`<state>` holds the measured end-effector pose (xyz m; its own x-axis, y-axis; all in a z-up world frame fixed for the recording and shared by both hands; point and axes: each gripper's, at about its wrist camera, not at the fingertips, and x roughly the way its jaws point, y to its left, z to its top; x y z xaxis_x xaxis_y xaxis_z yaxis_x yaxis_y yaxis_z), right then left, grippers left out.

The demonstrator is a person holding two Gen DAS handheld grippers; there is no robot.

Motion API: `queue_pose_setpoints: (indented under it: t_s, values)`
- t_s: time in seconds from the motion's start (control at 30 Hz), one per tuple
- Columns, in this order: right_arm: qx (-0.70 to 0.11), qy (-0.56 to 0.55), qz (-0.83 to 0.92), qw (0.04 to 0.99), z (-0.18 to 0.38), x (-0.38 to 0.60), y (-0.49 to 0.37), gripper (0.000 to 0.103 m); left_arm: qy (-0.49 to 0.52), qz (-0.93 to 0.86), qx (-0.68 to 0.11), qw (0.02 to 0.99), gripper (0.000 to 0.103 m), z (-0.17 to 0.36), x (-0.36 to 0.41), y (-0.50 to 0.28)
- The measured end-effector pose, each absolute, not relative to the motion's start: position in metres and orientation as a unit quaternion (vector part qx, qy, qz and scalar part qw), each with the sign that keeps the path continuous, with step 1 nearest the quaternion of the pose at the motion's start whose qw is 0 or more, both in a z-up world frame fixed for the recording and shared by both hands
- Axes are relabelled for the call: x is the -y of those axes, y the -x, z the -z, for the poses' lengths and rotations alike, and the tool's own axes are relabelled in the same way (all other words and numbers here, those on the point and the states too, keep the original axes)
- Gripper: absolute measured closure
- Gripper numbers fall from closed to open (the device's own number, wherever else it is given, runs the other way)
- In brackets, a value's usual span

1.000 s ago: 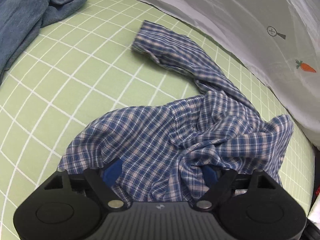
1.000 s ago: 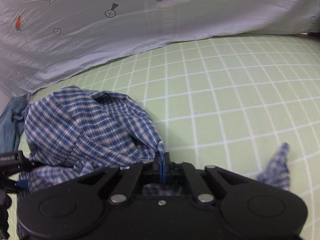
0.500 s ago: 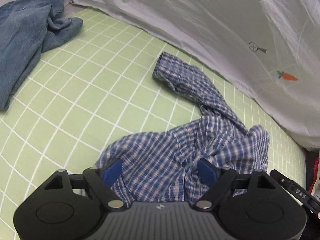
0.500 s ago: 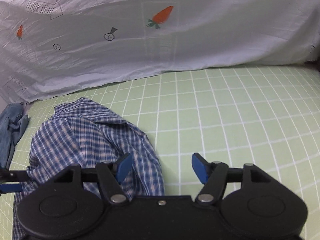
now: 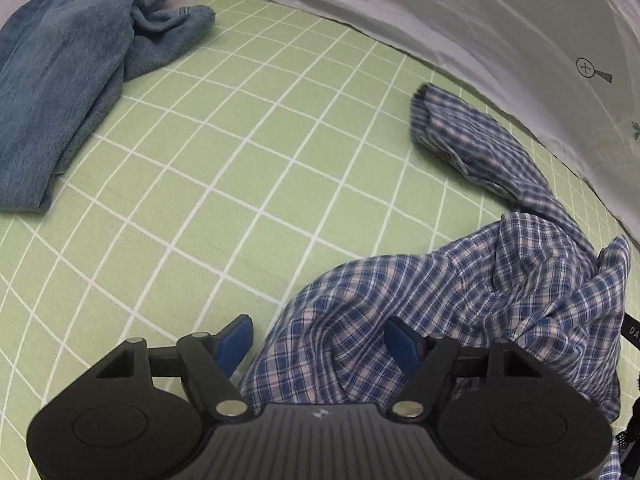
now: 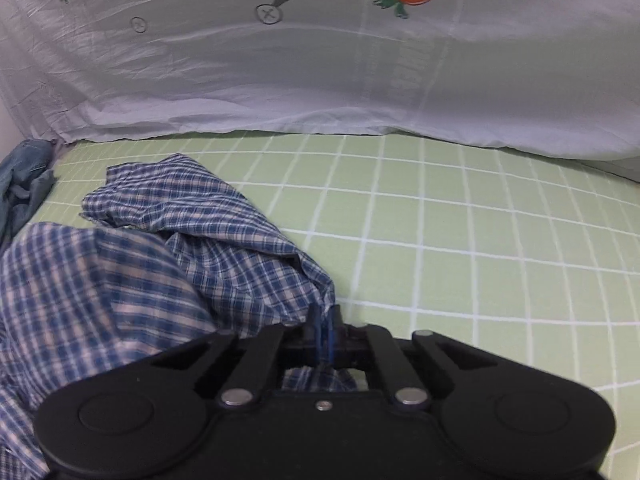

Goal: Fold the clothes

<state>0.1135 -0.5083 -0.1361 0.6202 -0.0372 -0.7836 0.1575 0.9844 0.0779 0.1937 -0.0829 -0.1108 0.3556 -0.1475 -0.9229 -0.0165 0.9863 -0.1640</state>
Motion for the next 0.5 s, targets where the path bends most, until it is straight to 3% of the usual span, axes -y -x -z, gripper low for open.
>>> queue_pose_setpoints:
  t_s: [0.2, 0.5]
  values:
    - [-0.419, -0.091, 0.218, 0.877, 0.124, 0.581, -0.048, 0.1, 0.036, 0.034, -0.557, 0.829, 0.033, 0.112, 0.089, -0.192]
    - [-0.44, -0.163, 0.462, 0.753, 0.132, 0.677, 0.097, 0.098, 0.019, 0.036, -0.558, 0.829, 0.033, 0.112, 0.097, -0.19]
